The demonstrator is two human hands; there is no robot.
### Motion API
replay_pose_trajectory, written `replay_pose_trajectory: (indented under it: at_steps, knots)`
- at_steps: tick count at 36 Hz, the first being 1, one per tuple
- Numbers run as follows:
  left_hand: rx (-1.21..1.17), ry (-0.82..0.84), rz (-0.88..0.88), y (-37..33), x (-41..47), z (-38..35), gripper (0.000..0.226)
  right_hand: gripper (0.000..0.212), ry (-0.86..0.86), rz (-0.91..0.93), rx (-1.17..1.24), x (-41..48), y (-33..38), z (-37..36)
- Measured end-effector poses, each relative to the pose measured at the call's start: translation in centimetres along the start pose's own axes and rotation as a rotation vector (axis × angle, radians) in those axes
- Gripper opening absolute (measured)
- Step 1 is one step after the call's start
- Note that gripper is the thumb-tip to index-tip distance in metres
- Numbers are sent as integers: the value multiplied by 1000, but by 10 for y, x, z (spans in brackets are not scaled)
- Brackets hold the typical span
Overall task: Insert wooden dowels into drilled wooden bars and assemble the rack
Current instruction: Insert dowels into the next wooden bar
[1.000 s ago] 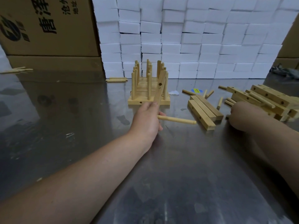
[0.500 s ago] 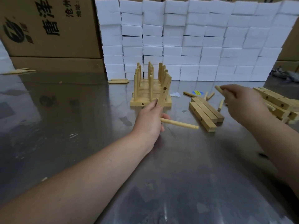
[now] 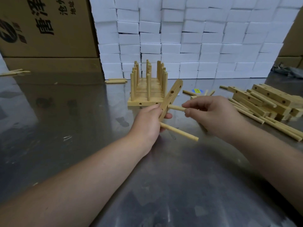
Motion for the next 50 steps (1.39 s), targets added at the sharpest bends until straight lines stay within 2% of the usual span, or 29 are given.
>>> replay_pose_trajectory:
  at_steps: [8, 14, 26, 30, 35, 37, 43, 50]
  knots:
    - [14, 26, -12, -1, 0, 0, 37, 23, -3, 67, -40, -1, -2, -4]
    - [50, 56, -27, 0, 1, -1, 47, 24, -33, 48, -90, 0, -7, -3]
    - [92, 92, -29, 2, 4, -2, 49, 20, -35, 69, -177, 0, -4, -1]
    - [122, 95, -35, 4, 4, -2, 47, 14, -35, 70, -203, 0, -4, -1]
    - [79, 108, -36, 3, 3, -2, 29, 21, -32, 49, -205, 1, -4, -1]
    - [81, 104, -40, 4, 3, -2, 31, 26, -30, 52, -207, 1, -4, -2]
    - [86, 101, -64, 5, 2, -3, 35, 15, -6, 88, -297, -1, -3, -3]
    - [65, 97, -58, 2, 1, -4, 34, 15, -7, 216, -464, -2, 5, -2]
Point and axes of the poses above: each hand's wrist, its own x-axis towards the middle knuckle, its own z-axis out of the back of the hand, y = z × x, the point moved 2 cm from there along x, towards the middle knuckle, and after that the axes turned 2 degrees about z, right-handed, at the moved point
